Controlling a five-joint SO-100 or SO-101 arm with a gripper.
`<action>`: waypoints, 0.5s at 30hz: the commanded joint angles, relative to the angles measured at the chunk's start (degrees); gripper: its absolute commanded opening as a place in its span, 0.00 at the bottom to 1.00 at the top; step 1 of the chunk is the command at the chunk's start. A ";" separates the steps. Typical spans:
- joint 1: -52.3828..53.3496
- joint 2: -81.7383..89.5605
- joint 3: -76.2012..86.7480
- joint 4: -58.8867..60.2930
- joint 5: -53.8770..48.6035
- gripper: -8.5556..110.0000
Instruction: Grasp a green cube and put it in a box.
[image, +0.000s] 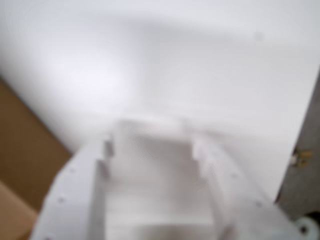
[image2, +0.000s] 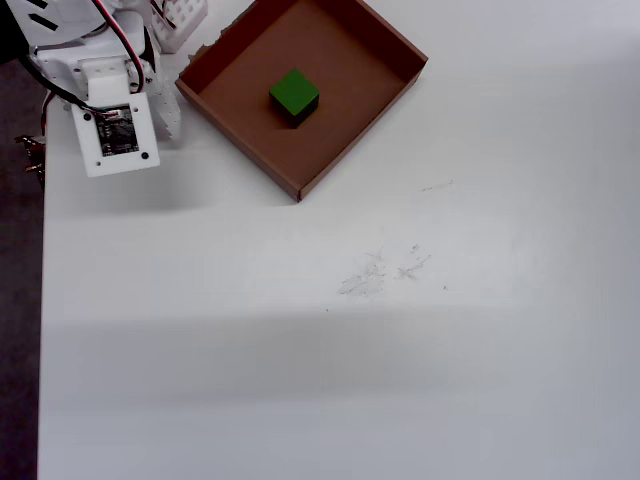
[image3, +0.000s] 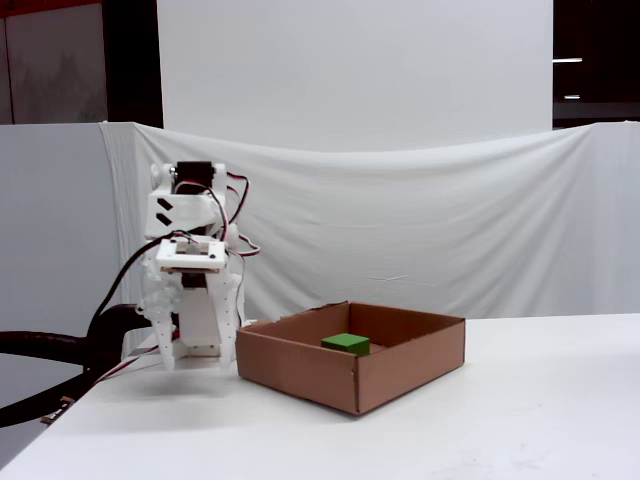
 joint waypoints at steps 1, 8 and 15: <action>-0.09 0.44 -0.35 0.00 0.26 0.25; -0.09 0.44 -0.35 0.00 0.44 0.25; -0.09 0.44 -0.35 -0.09 0.62 0.25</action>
